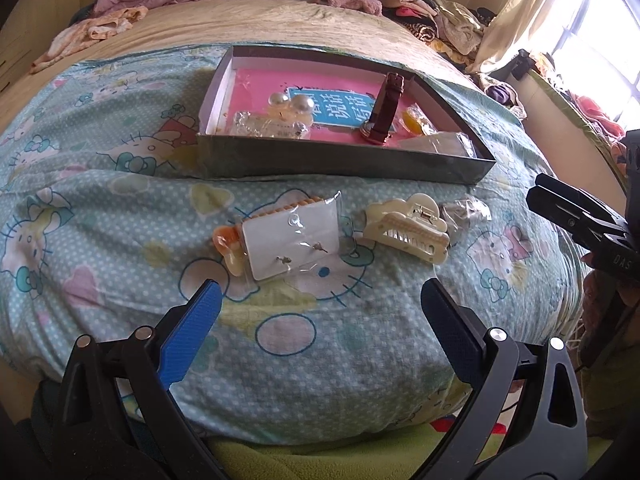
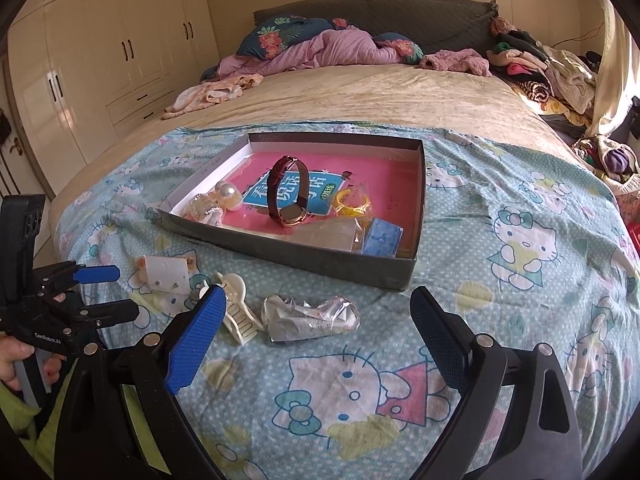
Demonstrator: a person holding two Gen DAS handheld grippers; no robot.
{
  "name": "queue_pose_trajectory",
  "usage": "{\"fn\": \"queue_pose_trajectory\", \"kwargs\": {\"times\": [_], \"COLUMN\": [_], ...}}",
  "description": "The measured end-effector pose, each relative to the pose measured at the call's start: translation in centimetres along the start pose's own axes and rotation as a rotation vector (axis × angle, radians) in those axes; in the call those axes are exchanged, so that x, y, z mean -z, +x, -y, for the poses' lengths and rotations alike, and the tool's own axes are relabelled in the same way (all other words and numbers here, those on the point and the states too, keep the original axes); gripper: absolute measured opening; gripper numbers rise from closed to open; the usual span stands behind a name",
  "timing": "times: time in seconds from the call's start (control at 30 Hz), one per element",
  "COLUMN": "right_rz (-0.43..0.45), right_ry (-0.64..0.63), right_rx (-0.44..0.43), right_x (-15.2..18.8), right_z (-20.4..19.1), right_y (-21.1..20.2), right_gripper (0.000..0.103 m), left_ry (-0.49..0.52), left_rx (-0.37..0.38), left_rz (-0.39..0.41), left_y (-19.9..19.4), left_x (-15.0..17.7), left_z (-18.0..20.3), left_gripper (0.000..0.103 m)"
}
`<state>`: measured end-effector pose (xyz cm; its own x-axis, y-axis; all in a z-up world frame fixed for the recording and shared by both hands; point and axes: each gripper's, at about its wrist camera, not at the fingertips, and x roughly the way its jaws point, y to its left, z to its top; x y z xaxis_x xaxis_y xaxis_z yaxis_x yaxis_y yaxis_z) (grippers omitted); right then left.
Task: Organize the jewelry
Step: 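Withdraw both open tools from the box back over the bed, then grasp the white earring card with the left tool while the right tool grasps the clear bag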
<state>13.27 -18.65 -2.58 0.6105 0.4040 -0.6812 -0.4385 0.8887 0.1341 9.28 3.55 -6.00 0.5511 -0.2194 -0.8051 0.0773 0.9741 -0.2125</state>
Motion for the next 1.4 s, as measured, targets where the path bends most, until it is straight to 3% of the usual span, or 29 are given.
{"fn": "queue_pose_trajectory", "kwargs": {"times": [0.4,0.47,0.53,0.57,1.4], "right_rz": [-0.021,-0.026,-0.032,-0.035,-0.142], "right_ry": [0.038,0.044,0.05,0.053,0.011], "right_rx": [-0.005,-0.005,-0.006,-0.006,-0.031], "right_x": [1.2,1.3,1.5,1.5,1.9], "right_z": [1.6,1.8,2.0,2.1,0.7], "right_y": [0.8,1.1,1.4,1.6,7.7], "right_gripper": [0.092,0.092,0.092,0.093,0.093], "left_ry": [-0.029,-0.034,-0.037,-0.04,-0.02], "left_rx": [-0.015,-0.019,-0.022,-0.022,-0.051], "left_rz": [-0.014,-0.009,-0.013,-0.016,-0.03], "left_y": [2.5,2.8,3.3,3.5,5.3], "left_x": [-0.5,-0.8,-1.1,-1.2,-1.9], "left_z": [0.6,0.5,0.4,0.3,0.8], "left_gripper": [0.091,0.087,0.073,0.07,0.07]}}
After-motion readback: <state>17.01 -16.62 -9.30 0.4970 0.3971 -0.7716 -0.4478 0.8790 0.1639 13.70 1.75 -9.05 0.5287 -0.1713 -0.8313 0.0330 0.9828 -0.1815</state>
